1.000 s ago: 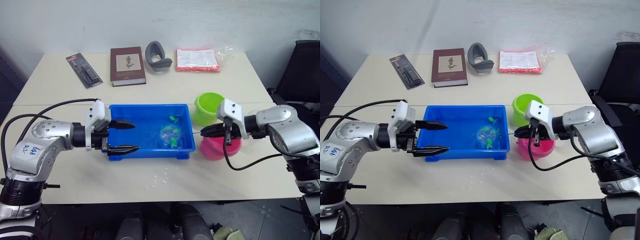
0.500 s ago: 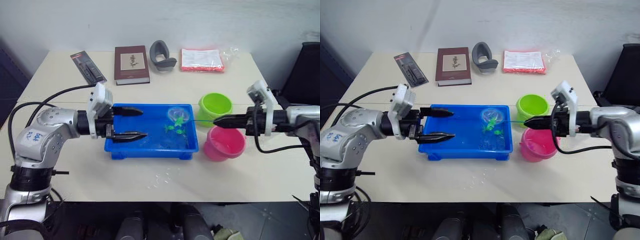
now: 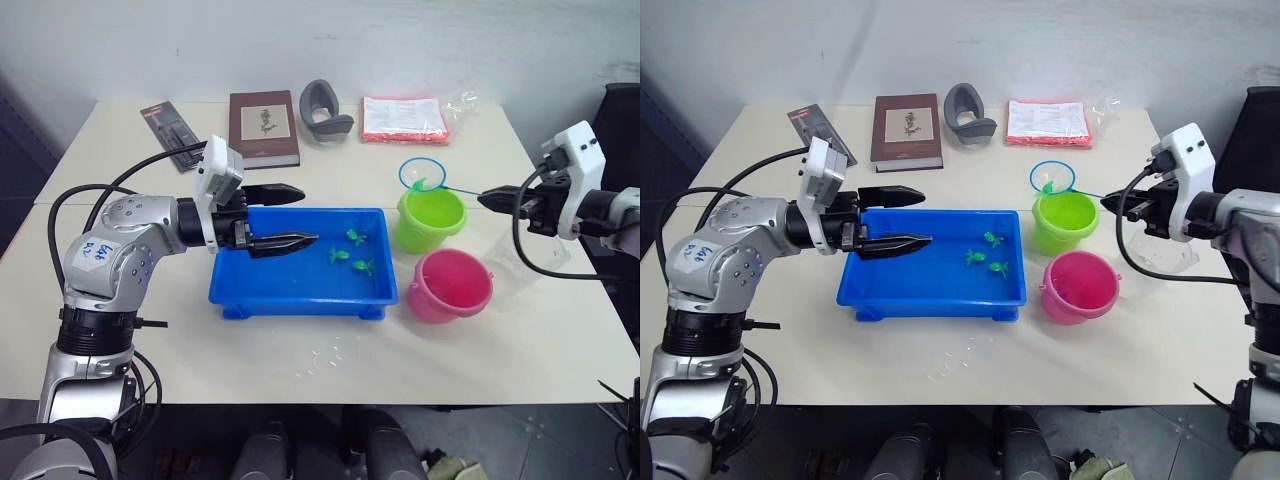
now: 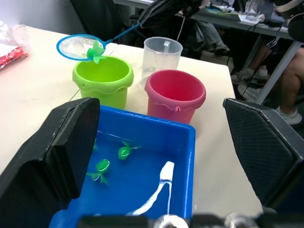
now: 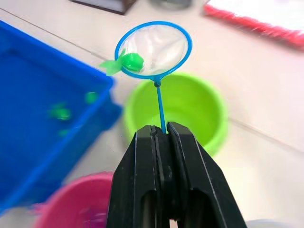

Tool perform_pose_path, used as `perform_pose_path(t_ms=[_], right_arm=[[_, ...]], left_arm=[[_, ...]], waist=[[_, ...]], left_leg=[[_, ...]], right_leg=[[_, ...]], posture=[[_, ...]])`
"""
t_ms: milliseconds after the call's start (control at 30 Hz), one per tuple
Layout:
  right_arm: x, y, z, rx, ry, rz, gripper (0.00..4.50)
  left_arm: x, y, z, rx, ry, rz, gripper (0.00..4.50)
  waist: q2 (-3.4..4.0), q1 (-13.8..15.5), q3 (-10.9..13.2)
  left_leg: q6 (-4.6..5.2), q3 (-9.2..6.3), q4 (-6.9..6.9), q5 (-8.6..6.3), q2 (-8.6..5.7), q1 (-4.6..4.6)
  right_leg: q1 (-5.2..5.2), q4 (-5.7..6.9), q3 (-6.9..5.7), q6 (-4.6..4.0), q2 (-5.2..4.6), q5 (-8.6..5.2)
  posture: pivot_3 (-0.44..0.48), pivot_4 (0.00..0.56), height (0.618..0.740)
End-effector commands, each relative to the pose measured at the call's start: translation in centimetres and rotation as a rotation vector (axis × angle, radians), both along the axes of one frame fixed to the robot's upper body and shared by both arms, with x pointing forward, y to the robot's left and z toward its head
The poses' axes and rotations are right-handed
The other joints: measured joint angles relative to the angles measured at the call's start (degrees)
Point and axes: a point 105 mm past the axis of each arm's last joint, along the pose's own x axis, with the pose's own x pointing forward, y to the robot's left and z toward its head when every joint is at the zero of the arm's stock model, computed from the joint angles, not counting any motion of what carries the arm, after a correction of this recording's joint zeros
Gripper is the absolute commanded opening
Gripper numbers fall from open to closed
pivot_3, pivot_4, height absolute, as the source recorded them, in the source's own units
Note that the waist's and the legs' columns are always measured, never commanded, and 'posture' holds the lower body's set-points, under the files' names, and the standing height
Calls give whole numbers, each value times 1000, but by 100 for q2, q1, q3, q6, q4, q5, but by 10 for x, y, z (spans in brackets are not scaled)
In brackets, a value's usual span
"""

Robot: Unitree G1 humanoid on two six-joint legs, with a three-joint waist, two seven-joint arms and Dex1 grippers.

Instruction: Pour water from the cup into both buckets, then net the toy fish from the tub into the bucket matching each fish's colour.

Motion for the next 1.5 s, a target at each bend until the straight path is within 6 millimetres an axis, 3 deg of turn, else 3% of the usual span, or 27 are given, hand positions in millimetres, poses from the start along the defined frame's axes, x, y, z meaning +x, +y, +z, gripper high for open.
perform_pose_path(t_ms=[33,167,233,267,433,567,700,800,867,967,1067,1200,1500], right_arm=[[3,-14,15,-326,-239,6,0],[-2,-9,13,-773,-474,162,0],[-10,-6,10,-1243,-676,319,0],[-14,-3,5,-1373,-741,411,0],[-13,-18,17,-1441,-866,349,0],[-14,-20,4,-1410,-840,391,0],[-10,-20,21,-1271,-826,311,0],[-10,-1,28,-1025,-778,310,0],[-12,16,34,-966,-777,357,0],[-12,52,35,-993,-821,511,0],[-12,71,17,-1080,-836,676,0],[-9,80,-5,-1174,-846,833,0],[8,86,-25,-1307,-861,968,0]], left_arm=[[0,4,10,6,-53,9,4475],[2,7,9,16,-56,18,4475],[3,8,8,23,-60,21,4475],[3,8,8,24,-61,21,4475],[6,8,9,28,-70,20,4475],[9,7,10,33,-76,12,4475],[13,12,3,68,-75,31,4475],[10,24,-12,116,-36,43,4475],[7,33,-23,156,-8,54,4475],[-2,42,-35,187,23,73,4475],[-7,43,-38,187,23,95,4475],[-12,42,-38,181,23,115,4475],[-19,48,-37,175,21,161,4475]], waist=[[0,4,0],[0,8,0],[10,-2,6],[16,-1,9],[13,-25,8],[13,-29,8],[14,-50,9],[14,-98,9],[19,-152,11],[26,-181,15],[24,-138,14],[24,-62,14],[25,-142,14]], left_leg=[[0,0,0,0,0,0],[0,4,0,0,-1,-2],[0,6,1,0,-1,-2],[0,11,2,0,-3,-2],[-16,21,5,6,5,7],[-26,24,5,14,11,15],[-33,24,5,18,19,16],[-34,24,5,19,20,18],[-34,23,4,19,24,19],[-33,25,5,19,26,23],[-33,14,6,18,26,23],[-16,3,6,8,16,10],[0,12,6,-1,10,5]], right_leg=[[0,0,0,0,1,0],[1,-1,1,7,5,3],[2,-3,2,9,7,5],[-1,-1,8,10,8,4],[2,-7,20,9,18,3],[3,1,25,7,27,2],[2,5,27,4,37,0],[4,9,28,3,40,0],[6,10,28,3,41,0],[4,16,33,3,41,0],[4,19,32,-2,40,-2],[2,13,29,-4,28,-3],[0,9,25,2,18,1]], posture=[[0,150,740],[0,150,740],[0,150,740],[0,150,740],[0,150,740],[0,150,740],[0,150,740],[0,150,740],[0,150,740],[0,150,740],[0,150,740],[0,150,740],[0,150,740]])
